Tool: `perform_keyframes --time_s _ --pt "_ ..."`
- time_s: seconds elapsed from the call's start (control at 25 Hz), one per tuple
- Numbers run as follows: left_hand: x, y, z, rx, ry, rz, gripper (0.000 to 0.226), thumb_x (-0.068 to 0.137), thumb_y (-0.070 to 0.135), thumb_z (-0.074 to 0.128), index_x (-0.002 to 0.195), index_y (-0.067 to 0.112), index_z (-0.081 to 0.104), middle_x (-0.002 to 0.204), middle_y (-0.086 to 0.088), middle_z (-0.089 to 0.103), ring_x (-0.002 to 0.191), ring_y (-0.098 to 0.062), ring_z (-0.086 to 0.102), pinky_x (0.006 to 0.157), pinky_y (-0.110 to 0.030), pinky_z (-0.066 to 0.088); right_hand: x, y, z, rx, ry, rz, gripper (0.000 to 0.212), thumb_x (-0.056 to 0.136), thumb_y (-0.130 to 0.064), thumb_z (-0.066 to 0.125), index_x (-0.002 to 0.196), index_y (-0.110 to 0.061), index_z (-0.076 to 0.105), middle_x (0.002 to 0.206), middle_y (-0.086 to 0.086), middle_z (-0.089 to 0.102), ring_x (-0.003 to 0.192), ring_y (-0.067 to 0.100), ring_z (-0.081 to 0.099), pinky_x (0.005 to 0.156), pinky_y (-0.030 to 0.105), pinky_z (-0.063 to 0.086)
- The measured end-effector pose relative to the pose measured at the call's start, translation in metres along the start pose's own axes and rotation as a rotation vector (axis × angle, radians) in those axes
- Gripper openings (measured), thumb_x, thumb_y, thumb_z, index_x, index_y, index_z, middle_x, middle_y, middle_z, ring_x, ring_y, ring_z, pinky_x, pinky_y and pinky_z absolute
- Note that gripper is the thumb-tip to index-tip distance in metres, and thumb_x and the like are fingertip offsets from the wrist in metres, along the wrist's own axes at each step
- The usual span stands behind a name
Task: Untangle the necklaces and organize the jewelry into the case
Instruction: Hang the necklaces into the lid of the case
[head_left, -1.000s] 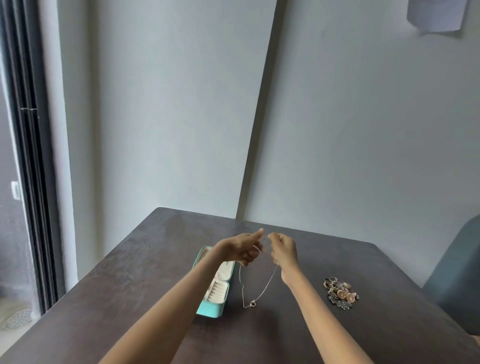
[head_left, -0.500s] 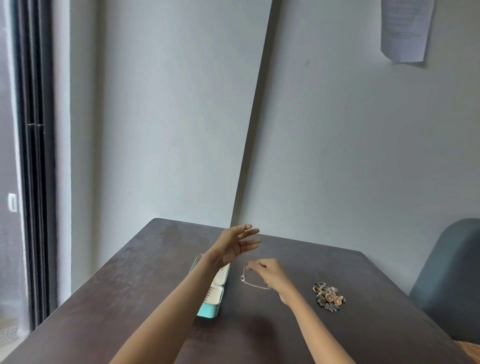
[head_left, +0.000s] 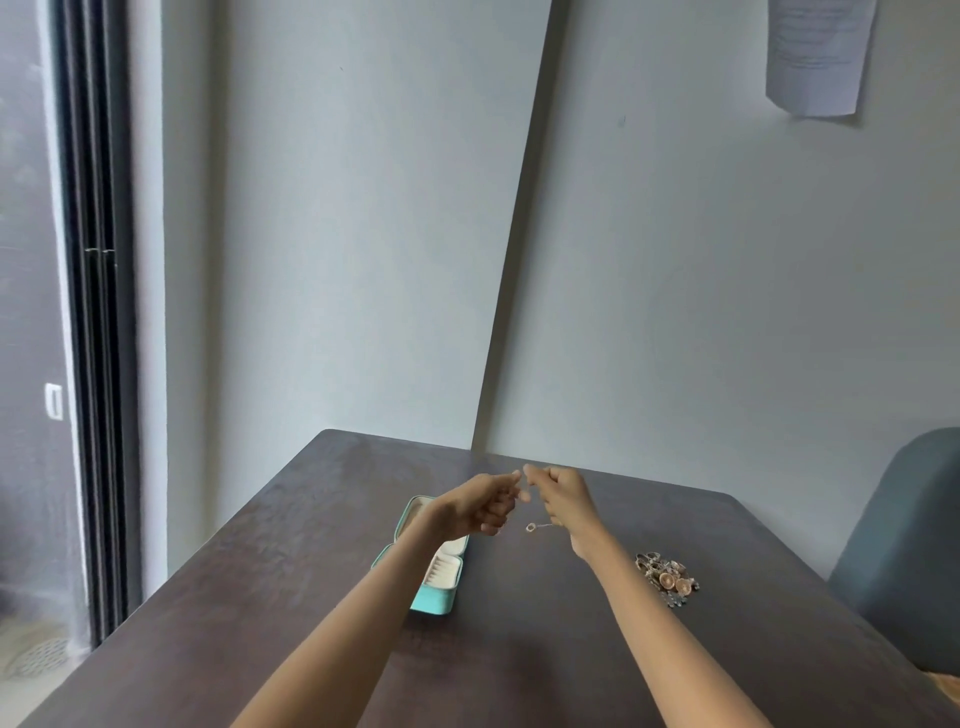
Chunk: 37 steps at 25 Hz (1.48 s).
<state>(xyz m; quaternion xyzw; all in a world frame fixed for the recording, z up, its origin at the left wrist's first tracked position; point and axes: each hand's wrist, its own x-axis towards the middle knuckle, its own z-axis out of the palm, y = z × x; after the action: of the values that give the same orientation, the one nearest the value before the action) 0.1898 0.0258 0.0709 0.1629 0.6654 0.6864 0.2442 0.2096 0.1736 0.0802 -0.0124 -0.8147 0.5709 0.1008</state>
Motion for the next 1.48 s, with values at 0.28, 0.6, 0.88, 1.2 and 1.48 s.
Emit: perform_keyframes --time_s 0.28,0.6,0.88,1.2,1.48 --pt "0.000 -0.002 -0.008 -0.454 0.068 0.107 0.027 0.099 0.030 0.043 0.075 0.017 0.049 0.050 0.008 0.046 0.033 -0.003 0.029 0.032 -0.013 0.021 -0.008 0.029 0.009 -0.038 0.047 -0.019 0.031 0.091 -0.035 0.058 0.065 -0.019 0.051 0.051 -0.007 0.034 0.047 0.010 0.031 0.046 0.023 0.028" --pt "0.023 -0.036 -0.008 -0.430 0.355 0.221 0.012 0.095 0.003 0.049 0.096 0.002 0.061 0.081 -0.010 0.071 0.063 -0.017 0.070 0.060 -0.024 0.057 -0.024 0.040 0.035 -0.229 -0.218 -0.085 0.015 0.092 -0.017 0.056 0.077 -0.020 0.057 0.058 -0.001 0.058 0.039 0.006 0.047 0.044 0.020 0.044" --pt "0.017 -0.035 -0.004 0.080 0.139 0.024 0.025 0.095 0.004 0.045 0.079 0.007 0.064 0.055 -0.002 0.056 0.044 -0.009 0.048 0.047 -0.018 0.042 -0.023 0.048 0.020 0.141 -0.065 -0.014 0.010 0.088 -0.011 0.063 0.085 -0.010 0.054 0.064 0.005 0.060 0.041 0.007 0.046 0.041 0.019 0.038" --pt "0.019 -0.027 0.026 0.333 -0.026 -0.264 0.055 0.101 0.047 0.023 0.062 0.013 0.040 0.047 0.000 0.036 0.037 -0.010 0.032 0.043 -0.020 0.026 -0.013 0.065 0.017 0.521 0.124 0.219 0.013 0.093 -0.015 0.056 0.082 -0.010 0.053 0.057 0.002 0.044 0.040 0.007 0.037 0.040 0.018 0.035" --pt "0.021 -0.026 0.024 0.175 -0.086 -0.243 0.045 0.101 0.040 0.030 0.065 0.018 0.044 0.045 0.008 0.031 0.040 -0.005 0.027 0.043 -0.018 0.019 -0.021 0.071 0.012 0.659 -0.010 0.268 0.013 0.095 -0.011 0.052 0.086 -0.009 0.062 0.060 -0.004 0.058 0.047 0.005 0.049 0.043 0.016 0.039"
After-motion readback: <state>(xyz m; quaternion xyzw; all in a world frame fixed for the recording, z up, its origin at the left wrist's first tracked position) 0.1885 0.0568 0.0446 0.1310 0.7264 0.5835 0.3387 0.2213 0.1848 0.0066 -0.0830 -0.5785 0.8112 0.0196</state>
